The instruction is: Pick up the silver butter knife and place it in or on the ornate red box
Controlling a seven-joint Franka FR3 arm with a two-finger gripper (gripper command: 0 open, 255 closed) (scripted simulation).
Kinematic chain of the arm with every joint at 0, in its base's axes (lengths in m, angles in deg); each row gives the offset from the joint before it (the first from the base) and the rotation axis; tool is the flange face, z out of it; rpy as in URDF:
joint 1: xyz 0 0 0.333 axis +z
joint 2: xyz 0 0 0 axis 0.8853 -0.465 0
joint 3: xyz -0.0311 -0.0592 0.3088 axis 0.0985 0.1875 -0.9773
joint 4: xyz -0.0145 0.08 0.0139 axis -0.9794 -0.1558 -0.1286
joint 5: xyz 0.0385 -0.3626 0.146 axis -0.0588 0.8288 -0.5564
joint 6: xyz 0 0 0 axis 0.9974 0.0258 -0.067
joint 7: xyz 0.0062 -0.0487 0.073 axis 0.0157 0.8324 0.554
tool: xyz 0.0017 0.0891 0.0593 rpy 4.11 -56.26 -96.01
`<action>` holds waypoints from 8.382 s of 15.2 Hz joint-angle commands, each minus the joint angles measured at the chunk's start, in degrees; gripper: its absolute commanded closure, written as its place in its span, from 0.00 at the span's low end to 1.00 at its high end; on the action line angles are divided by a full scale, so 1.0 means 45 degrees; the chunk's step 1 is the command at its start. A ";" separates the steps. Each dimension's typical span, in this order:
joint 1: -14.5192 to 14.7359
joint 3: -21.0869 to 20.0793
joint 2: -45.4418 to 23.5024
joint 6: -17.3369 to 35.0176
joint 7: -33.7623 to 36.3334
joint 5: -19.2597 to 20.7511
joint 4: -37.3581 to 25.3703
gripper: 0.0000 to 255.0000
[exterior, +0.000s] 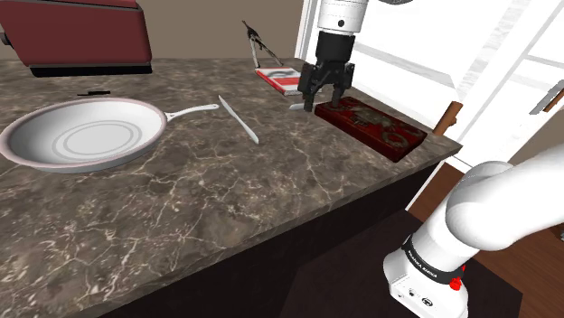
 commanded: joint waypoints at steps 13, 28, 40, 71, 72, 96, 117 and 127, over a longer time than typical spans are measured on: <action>0.0556 -0.2221 -0.6659 0.0996 0.4168 0.1530 -0.6039 0.00; 0.0718 -0.2298 -0.7307 0.2220 0.4524 0.1803 -0.5449 0.00; 0.0718 -0.2298 -0.7307 0.2218 0.4523 0.1803 -0.5451 1.00; -0.0077 -0.1579 -0.4715 -0.1777 0.2996 0.0975 -0.6967 1.00; -0.0181 -0.1411 -0.4265 -0.1769 0.2705 0.0868 -0.6517 1.00; -0.1786 0.3289 0.2852 -0.3308 -0.3439 0.2206 -0.0766 1.00; -0.1832 0.3361 0.3619 -0.0684 -0.3413 0.2286 0.2625 1.00; -0.1824 0.3349 0.3519 -0.1074 -0.3417 0.2272 0.2135 0.00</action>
